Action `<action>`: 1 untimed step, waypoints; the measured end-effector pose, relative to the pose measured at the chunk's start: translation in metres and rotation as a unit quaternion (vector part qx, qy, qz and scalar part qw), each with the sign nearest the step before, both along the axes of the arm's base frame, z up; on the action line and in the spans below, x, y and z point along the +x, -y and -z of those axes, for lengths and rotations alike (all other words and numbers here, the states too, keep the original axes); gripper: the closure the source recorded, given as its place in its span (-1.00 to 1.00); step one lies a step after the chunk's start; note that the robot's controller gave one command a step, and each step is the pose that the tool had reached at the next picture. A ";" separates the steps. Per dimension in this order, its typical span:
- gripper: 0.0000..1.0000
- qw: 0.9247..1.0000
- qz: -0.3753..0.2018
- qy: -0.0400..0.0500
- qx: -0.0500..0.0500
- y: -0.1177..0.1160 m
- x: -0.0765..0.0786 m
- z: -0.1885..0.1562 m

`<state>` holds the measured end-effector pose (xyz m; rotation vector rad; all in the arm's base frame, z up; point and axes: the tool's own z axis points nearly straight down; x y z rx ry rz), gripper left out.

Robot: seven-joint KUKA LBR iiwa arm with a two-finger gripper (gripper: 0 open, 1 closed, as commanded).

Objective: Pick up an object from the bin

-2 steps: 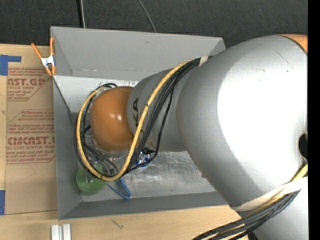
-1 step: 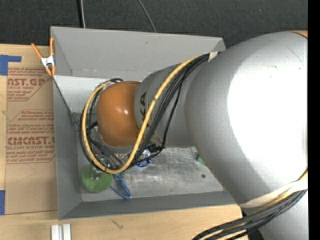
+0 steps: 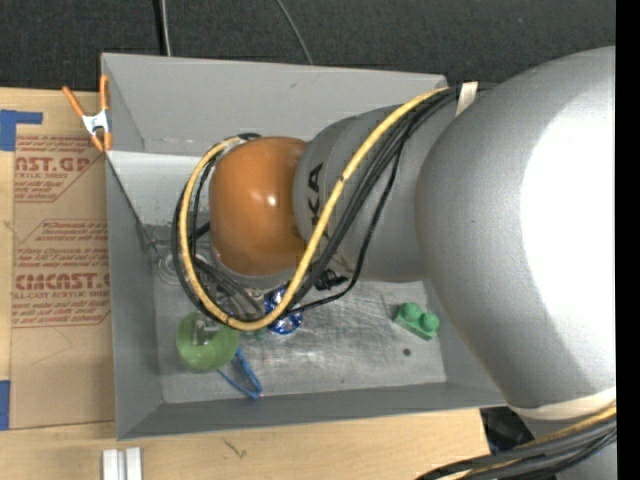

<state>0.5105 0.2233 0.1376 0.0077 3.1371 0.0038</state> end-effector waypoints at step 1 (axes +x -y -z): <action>1.00 1.000 0.003 0.002 0.000 0.025 0.008 -0.075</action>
Offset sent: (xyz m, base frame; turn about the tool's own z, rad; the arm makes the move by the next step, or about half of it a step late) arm 0.0062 -0.0245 0.0705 0.0047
